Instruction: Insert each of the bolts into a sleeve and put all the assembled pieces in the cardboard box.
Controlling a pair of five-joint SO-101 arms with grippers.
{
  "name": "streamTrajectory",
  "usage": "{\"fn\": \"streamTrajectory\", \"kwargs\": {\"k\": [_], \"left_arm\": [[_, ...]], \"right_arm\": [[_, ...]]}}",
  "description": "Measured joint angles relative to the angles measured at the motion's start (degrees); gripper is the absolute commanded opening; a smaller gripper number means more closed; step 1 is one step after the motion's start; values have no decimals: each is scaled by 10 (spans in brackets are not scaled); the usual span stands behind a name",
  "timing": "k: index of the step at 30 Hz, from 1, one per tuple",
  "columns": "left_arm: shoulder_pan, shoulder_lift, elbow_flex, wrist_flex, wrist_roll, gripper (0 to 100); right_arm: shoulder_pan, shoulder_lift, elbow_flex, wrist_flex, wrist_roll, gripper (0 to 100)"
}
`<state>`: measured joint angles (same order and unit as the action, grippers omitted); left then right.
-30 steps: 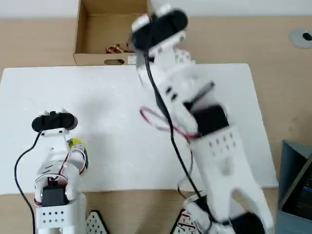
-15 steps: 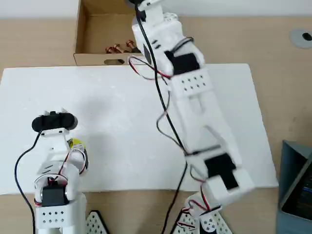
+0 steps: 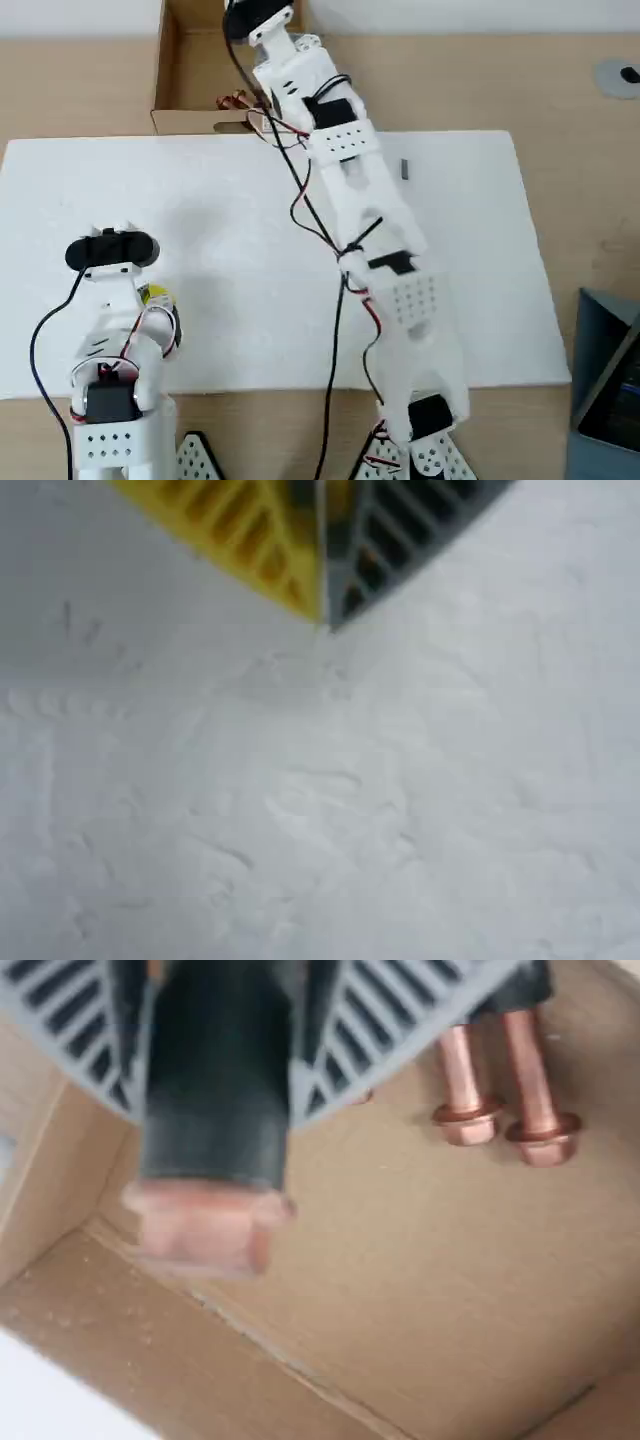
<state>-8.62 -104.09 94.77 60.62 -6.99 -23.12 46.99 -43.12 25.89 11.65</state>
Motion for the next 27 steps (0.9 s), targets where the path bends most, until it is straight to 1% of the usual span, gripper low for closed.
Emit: {"fn": "streamTrajectory", "kwargs": {"k": [5, 12, 18, 21, 25, 27], "left_arm": [[0, 0, 0, 0, 0, 0], [0, 0, 0, 0, 0, 0], [0, 0, 0, 0, 0, 0], [0, 0, 0, 0, 0, 0], [0, 0, 0, 0, 0, 0], [0, 0, 0, 0, 0, 0]], "right_arm": [[0, 62, -87, 45, 31, 116], [-1, 118, -185, 89, 33, 117], [-1, 140, -235, 114, 33, 117], [-1, 140, -258, 132, 33, 111], [-1, 141, -314, 185, 33, 5], [-1, 141, -360, 228, 33, 14]]}}
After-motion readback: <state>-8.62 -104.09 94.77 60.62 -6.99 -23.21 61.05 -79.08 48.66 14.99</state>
